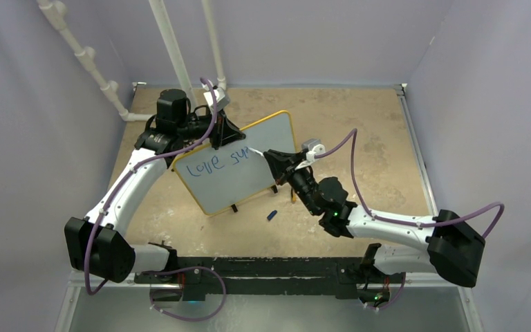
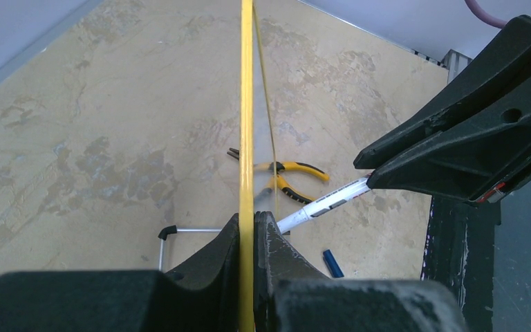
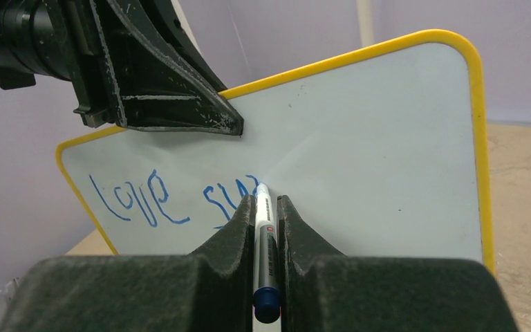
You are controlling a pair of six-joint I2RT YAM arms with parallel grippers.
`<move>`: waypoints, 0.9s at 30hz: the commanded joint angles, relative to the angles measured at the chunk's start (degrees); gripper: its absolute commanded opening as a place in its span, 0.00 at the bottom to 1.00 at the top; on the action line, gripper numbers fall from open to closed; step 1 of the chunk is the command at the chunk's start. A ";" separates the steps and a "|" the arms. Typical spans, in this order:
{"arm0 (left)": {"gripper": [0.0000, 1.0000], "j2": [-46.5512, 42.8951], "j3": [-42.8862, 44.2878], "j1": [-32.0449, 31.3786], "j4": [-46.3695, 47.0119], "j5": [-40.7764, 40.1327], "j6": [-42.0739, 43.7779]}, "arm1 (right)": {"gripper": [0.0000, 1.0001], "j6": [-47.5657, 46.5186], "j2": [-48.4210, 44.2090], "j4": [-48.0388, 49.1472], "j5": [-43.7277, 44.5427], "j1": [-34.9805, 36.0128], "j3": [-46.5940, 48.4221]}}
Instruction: Write a sentence on the whiteboard
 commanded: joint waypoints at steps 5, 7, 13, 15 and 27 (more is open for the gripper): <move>0.00 1.82 -3.03 -0.38 -5.02 2.63 1.78 | 0.00 -1.11 -1.52 1.43 3.64 -0.51 -0.44; 0.00 1.82 -3.03 -0.38 -5.02 2.63 1.76 | 0.00 -1.42 -2.98 2.31 2.59 -0.51 -1.17; 0.00 1.77 -3.03 -0.38 -5.02 2.56 1.79 | 0.00 -1.47 -5.69 3.22 0.18 -0.51 -1.90; 0.00 1.82 -3.03 -0.32 -5.01 2.54 1.75 | 0.00 -1.61 -4.86 3.30 0.14 -0.51 -1.34; 0.00 1.99 -3.03 -0.30 -4.93 2.80 1.67 | 0.00 -2.73 -1.47 4.66 -1.02 -0.51 0.82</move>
